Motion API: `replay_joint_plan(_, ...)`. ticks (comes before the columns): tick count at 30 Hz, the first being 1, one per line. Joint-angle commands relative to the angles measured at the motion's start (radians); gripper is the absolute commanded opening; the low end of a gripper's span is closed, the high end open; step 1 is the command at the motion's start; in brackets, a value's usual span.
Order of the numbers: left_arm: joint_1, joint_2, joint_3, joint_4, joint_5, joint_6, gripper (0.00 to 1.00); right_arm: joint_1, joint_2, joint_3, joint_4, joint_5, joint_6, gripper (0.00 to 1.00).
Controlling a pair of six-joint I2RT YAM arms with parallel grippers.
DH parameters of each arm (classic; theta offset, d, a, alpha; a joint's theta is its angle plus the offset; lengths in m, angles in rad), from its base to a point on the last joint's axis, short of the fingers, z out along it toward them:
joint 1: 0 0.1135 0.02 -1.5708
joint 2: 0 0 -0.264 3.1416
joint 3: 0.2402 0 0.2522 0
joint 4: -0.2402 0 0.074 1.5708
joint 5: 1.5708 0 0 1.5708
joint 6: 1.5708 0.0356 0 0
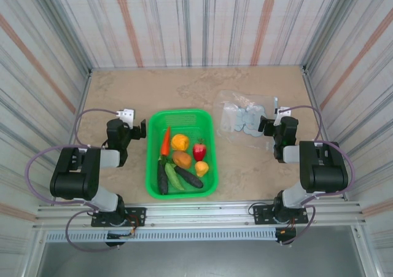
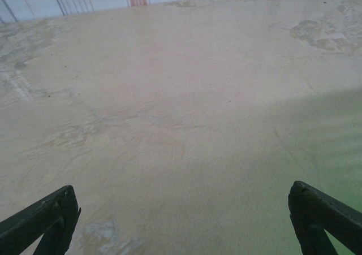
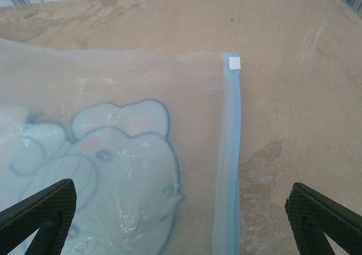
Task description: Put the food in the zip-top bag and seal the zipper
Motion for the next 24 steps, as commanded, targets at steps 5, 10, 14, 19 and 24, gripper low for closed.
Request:
replay_joint_plan(5,-0.02,-0.06,0.043,-0.092,-0.226,-0.051,0.99,0.023,-0.045,0.019,-0.052,0.053,-0.001,0.99)
replay_joint_plan(10,-0.043,-0.232,0.087,-0.262,-0.382,-0.082,0.99,0.111,-0.261,0.127,-0.357,0.197,-0.059,0.99)
replay_joint_plan(14,-0.055,-0.405,0.123,-0.244,-0.328,-0.076,0.99,0.169,-0.416,0.247,-0.511,0.21,-0.05,0.99)
replay_joint_plan(19,-0.155,-0.555,0.417,-0.734,-0.137,-0.274,0.99,0.325,-0.552,0.426,-0.735,0.124,0.116,0.99)
replay_joint_plan(24,-0.408,-0.564,0.744,-1.277,-0.122,-0.208,0.99,0.615,-0.521,0.695,-1.161,0.335,0.13,0.99)
